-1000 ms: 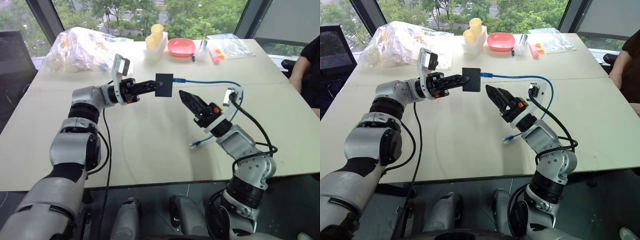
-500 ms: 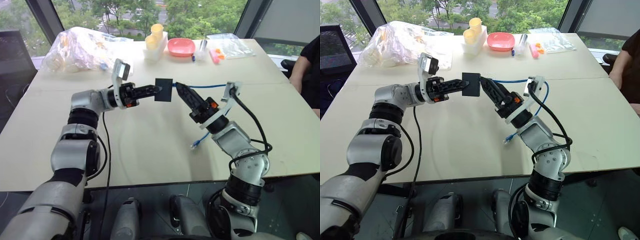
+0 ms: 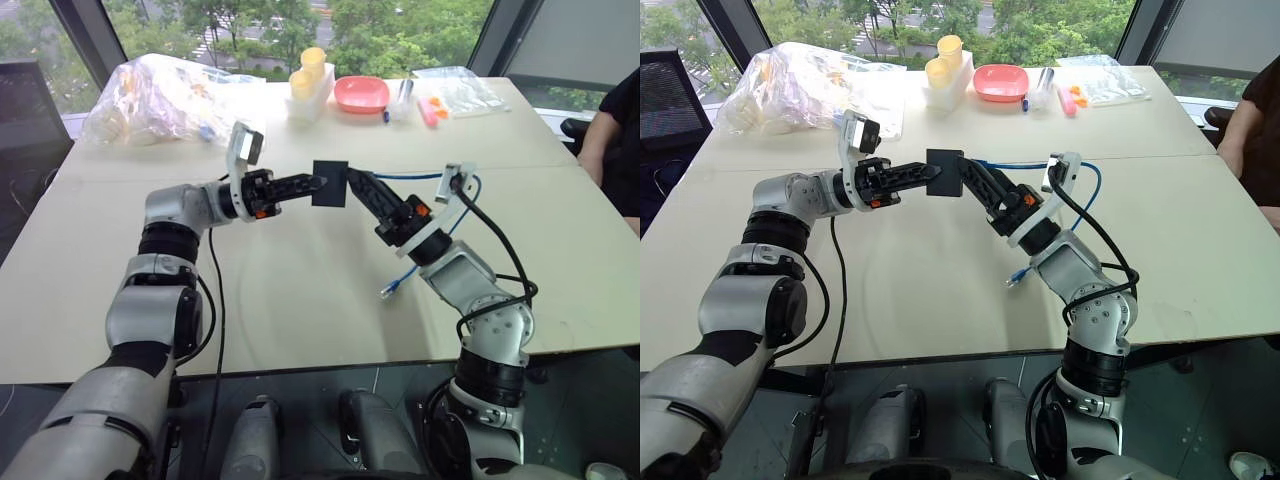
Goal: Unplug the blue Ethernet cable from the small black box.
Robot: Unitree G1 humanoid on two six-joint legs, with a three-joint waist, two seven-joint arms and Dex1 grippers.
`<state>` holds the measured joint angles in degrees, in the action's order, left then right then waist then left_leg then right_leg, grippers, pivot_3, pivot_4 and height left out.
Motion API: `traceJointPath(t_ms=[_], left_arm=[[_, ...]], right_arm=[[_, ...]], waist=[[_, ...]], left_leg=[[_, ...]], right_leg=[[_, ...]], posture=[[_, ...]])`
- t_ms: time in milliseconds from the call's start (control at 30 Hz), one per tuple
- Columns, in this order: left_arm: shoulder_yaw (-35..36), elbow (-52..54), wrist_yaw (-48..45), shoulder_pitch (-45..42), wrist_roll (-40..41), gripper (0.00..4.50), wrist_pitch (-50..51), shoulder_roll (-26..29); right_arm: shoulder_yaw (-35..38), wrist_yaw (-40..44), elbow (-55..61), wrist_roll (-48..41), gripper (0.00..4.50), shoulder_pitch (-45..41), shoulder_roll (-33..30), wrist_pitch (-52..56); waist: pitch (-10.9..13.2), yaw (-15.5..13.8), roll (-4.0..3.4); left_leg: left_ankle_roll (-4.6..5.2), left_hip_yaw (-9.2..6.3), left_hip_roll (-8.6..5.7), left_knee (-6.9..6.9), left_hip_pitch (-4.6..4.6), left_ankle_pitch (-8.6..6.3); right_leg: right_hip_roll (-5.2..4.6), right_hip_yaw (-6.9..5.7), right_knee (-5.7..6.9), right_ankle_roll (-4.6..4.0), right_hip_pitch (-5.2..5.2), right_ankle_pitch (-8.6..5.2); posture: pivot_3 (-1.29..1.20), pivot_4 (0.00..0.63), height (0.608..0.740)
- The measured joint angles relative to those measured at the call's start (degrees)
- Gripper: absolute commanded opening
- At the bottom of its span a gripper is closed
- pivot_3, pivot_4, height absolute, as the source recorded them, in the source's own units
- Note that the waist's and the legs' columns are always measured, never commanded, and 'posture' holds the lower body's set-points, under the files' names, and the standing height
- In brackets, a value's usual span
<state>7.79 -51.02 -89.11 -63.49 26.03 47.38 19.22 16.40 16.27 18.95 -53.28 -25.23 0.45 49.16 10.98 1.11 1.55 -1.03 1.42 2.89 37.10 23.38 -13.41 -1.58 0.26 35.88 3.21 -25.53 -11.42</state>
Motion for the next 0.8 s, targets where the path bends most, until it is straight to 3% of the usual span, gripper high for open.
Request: traceJointPath(t_ms=[167,233,800], left_arm=[[-0.2,0.5,0.5,0.2,0.0,0.48,0.3,0.0],[-0.1,0.5,0.5,0.3,0.6,0.48,0.8,0.1],[-0.3,1.2,1.4,0.5,2.2,0.48,0.7,-0.2]], right_arm=[[-1.1,-0.1,-0.2,-1.4,0.68,0.0,-0.5,-0.7],[-1.5,0.1,-0.2,-2.3,0.04,0.0,-0.5,-1.4],[-1.6,-2.2,-1.1,-8.4,0.04,0.8,-2.3,-3.4]], waist=[[0.0,0.0,0.0],[0.0,0.0,0.0],[0.0,0.0,0.0]], left_leg=[[0.0,0.0,0.0,0.0,0.0,0.0],[0.0,0.0,0.0,0.0,0.0,0.0],[0.0,-0.01,0.0,-0.01,0.01,0.0]], right_leg=[[0.0,0.0,-0.01,0.0,0.0,0.0],[0.0,0.0,-0.01,0.0,0.0,0.0],[-0.01,0.0,-0.04,-0.01,0.0,-0.01]], posture=[[0.0,0.15,0.74],[0.0,0.15,0.74],[0.0,0.15,0.74]])
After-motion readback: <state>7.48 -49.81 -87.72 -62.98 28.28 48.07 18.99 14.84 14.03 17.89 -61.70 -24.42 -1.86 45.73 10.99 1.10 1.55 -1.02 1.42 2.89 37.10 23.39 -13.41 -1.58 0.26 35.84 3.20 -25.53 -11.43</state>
